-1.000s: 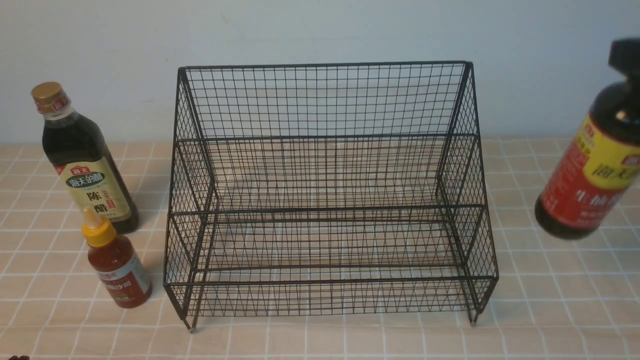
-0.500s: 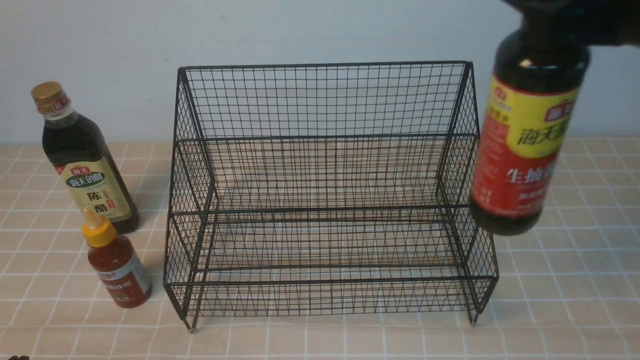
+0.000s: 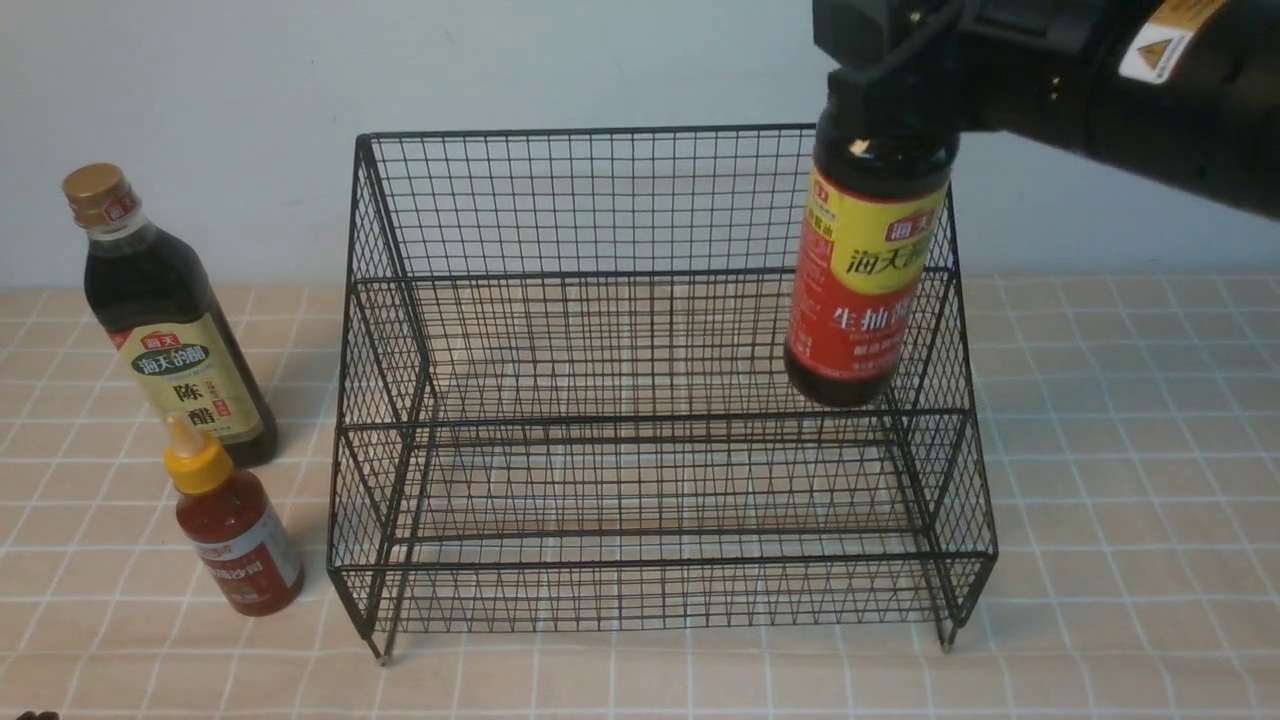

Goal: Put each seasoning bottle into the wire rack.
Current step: Use the right arm to put the condiment bottle back on the shelf, then use the left arm to grab the condiment bottle closest to it

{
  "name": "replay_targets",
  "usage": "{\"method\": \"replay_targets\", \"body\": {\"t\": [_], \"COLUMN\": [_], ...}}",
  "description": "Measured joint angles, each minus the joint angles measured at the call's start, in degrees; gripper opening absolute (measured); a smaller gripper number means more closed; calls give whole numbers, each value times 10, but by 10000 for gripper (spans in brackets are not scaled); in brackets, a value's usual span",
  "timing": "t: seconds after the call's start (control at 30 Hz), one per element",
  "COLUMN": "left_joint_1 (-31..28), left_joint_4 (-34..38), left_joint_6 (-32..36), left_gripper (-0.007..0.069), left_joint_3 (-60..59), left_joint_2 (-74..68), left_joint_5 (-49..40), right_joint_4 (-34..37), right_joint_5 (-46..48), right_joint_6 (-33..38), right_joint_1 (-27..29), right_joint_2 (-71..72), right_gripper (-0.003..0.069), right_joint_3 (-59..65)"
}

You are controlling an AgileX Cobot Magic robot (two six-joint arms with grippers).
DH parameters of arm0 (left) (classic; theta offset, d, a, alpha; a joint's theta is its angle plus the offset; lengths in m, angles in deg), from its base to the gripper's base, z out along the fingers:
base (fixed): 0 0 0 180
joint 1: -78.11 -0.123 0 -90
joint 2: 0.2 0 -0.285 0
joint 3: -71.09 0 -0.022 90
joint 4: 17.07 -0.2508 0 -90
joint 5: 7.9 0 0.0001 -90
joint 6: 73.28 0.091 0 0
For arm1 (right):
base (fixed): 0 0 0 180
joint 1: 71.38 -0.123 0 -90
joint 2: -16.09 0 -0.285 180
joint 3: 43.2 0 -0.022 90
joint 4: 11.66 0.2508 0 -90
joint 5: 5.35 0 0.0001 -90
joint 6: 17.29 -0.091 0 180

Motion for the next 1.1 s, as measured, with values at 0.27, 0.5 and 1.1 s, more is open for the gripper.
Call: {"method": "replay_targets", "body": {"t": [0.27,0.5,1.1], "left_joint_1": [0,0,0], "left_joint_4": [0,0,0], "left_joint_6": [0,0,0], "left_gripper": [-7,-7,-7], "left_joint_3": [0,0,0], "left_joint_2": [0,0,0], "left_joint_5": [0,0,0], "right_joint_4": [0,-7,-5], "right_joint_5": [94,133,198], "right_joint_6": [-4,-30,-55], "right_joint_1": [0,0,-2], "right_joint_2": [-63,-83,25], "right_gripper": [267,267,494], "right_joint_3": [0,-2,-7]}}
